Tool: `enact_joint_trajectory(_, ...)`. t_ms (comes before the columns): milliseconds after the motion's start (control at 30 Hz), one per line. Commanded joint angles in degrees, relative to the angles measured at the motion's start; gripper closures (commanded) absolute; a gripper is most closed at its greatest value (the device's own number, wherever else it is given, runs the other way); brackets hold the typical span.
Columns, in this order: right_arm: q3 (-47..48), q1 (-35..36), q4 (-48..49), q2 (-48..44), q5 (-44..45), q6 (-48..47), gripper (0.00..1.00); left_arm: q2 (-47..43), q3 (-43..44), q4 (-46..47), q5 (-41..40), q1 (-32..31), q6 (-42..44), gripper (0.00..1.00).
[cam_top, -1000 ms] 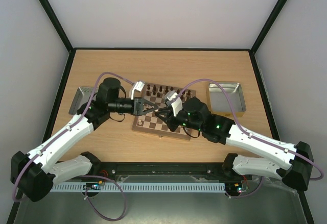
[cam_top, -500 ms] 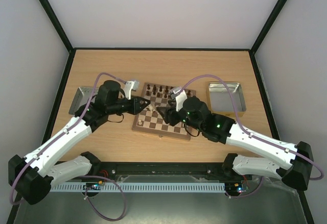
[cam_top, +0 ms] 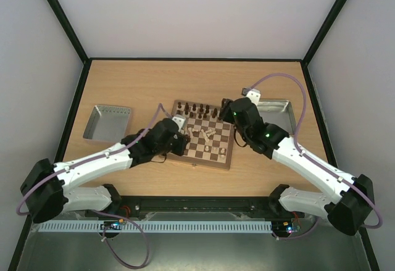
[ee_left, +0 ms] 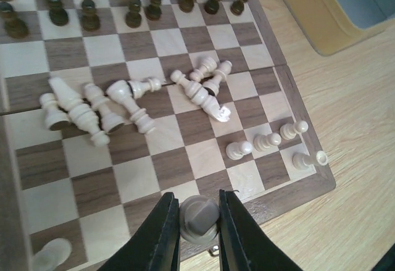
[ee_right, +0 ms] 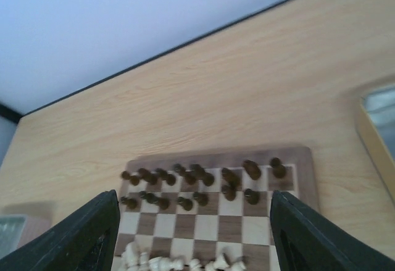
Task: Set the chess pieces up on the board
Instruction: Place the chess piece on the chessboard.
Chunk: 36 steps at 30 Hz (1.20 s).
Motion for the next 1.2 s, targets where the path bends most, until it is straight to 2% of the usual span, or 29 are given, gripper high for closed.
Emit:
enact_joint_trajectory(0, -4.36, -4.52, -1.8, -0.2, -2.55, 9.7, 0.34, 3.61, -0.16, 4.65, -10.65, -6.13, -1.39, 0.93)
enact_joint_trajectory(267, -8.84, -5.17, 1.22, -1.04, -5.51, 11.45, 0.34, 11.21, -0.72, 12.7, -12.28, -11.89, -4.12, 0.93)
enact_joint_trajectory(500, -9.36, -5.23, 1.2, -0.71, -5.6, 11.79, 0.34, 16.45, 1.93, 11.84, -19.46, -16.19, -2.87, 0.93)
enact_joint_trajectory(667, -9.55, -5.19, 0.97, -0.21, -5.73, 11.97, 0.34, 17.33, 0.52, 12.81, -20.03, -17.1, -3.43, 0.94)
enact_joint_trajectory(900, -9.96, -5.16, 0.85, -0.34, -5.76, 12.22, 0.33, 18.49, -1.09, 16.42, -16.81, -17.11, -4.34, 0.93)
enact_joint_trajectory(1167, -10.29, -5.17, 0.64, -0.7, -5.89, 12.49, 0.33, 20.24, -1.58, 17.43, -19.62, -17.13, -4.17, 0.93)
